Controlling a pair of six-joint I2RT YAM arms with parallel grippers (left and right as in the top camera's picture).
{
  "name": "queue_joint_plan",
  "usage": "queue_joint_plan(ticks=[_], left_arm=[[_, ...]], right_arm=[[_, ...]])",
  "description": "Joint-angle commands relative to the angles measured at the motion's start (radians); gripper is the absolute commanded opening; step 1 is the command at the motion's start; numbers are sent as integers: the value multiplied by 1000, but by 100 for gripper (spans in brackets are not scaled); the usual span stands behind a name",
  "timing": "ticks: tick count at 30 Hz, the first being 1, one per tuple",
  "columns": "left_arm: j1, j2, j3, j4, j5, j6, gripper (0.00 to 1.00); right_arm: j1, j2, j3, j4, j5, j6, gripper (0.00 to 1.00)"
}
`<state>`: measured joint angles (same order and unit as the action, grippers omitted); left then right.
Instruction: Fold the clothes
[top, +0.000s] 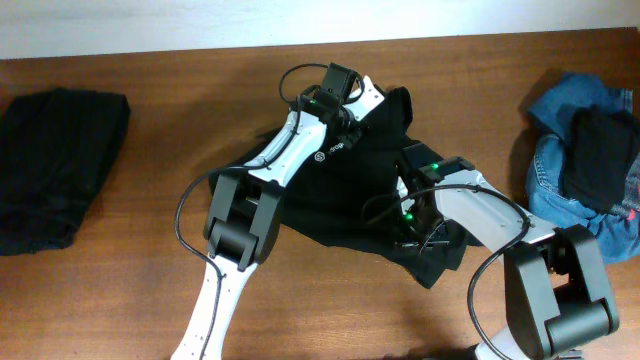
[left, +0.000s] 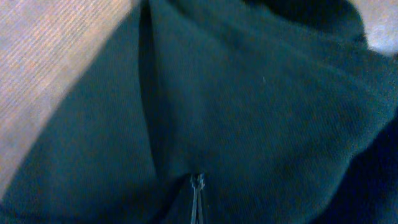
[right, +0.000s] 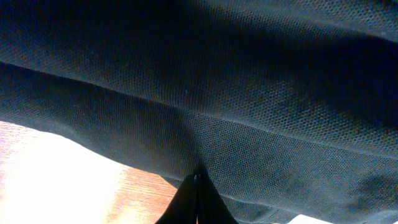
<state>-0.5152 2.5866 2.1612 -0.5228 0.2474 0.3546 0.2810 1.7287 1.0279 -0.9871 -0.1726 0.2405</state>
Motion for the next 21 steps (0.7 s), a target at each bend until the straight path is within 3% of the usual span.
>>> queue_joint_plan(ticks=[1, 21], left_arm=[[2, 41, 5, 28, -92, 16, 0], [212, 134, 5, 247, -118, 43, 0]], right_arm=[[6, -26, -11, -2, 27, 12, 5], [6, -26, -11, -5, 27, 12, 7]])
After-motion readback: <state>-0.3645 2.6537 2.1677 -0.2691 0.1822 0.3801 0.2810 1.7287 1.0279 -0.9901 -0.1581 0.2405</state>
